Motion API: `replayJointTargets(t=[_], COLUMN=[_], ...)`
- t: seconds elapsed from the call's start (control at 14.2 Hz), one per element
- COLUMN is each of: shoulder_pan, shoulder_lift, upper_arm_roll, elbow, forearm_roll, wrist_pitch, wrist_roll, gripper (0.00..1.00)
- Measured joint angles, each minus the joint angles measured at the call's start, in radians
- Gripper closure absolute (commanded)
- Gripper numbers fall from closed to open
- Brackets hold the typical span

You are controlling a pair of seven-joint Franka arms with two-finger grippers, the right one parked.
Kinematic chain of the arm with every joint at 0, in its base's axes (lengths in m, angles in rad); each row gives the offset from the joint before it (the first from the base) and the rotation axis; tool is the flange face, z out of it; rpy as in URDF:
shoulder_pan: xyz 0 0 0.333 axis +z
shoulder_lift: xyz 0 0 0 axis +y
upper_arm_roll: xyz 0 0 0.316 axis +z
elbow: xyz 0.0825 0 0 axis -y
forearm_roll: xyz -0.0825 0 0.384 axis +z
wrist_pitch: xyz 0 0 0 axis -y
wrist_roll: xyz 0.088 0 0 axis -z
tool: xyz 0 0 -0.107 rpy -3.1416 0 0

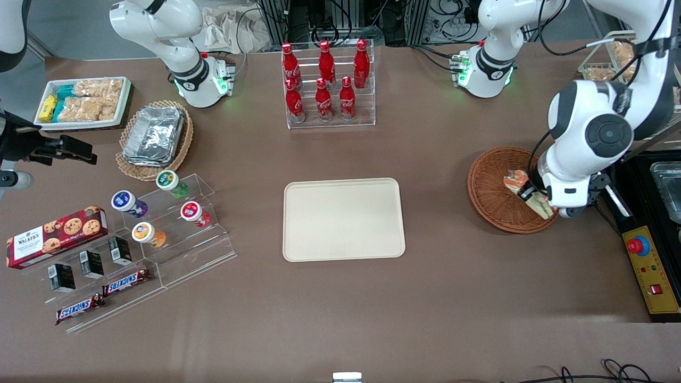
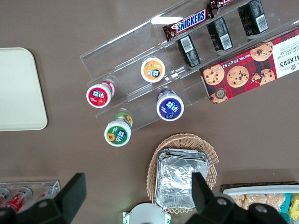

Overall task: Place sandwich from basket to tray
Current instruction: 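Lift the sandwich out of the basket with the left gripper, then carry the sandwich over the cream tray and lower it onto it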

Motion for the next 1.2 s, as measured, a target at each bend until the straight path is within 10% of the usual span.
replayJointTargets(t=[0.85,1.2], shoulder_pan=[-0.01,-0.184], shoulder_lift=[0.313,0.496], upper_arm_roll=[-0.417,-0.418], elbow=[0.47,0.414], forearm_roll=[-0.022,0.245], wrist_pitch=[-0.236,0.048], wrist_roll=[0.175,0.052], gripper=[1.0,1.0])
